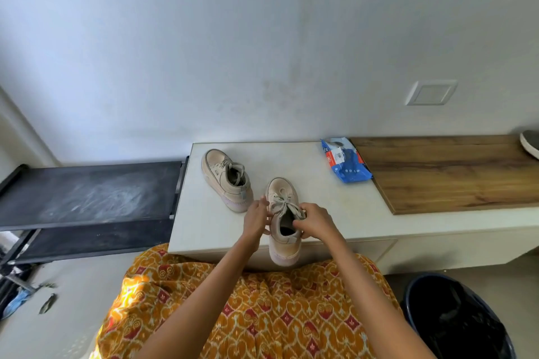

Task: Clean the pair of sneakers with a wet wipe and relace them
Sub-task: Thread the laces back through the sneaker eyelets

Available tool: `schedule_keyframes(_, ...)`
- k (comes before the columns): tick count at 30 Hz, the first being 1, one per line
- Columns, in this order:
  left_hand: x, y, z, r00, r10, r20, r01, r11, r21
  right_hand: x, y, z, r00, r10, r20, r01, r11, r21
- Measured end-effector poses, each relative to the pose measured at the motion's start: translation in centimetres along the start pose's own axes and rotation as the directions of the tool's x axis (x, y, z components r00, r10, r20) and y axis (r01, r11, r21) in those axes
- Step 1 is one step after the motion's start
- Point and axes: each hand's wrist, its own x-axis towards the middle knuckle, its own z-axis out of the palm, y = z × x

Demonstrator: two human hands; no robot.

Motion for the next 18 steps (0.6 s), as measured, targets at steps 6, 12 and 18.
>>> schedule_keyframes(6,1.4,1.6,0.7,0.995,0.097,0.004,-0.093,0.959,-0.269,4.5,-1.3,-0.5,0.954,0.005,-0.3,-0.011,1.0,-0.017)
schedule_keyframes(12,4.4,4.3,1.8,0.985,0.169,0.029,-0.161,0.97,-0.183,10.3,-4.2,-1.9,0.916,0.048,-0.398,-0.052,0.999,-0.001)
schedule_keyframes(18,5.9,5.2,1.6,0.983,0.157,0.096,-0.139,0.976,-0.169,13.1,-4.2,-1.3,0.926,0.004,-0.378,-0.046,0.994,-0.102)
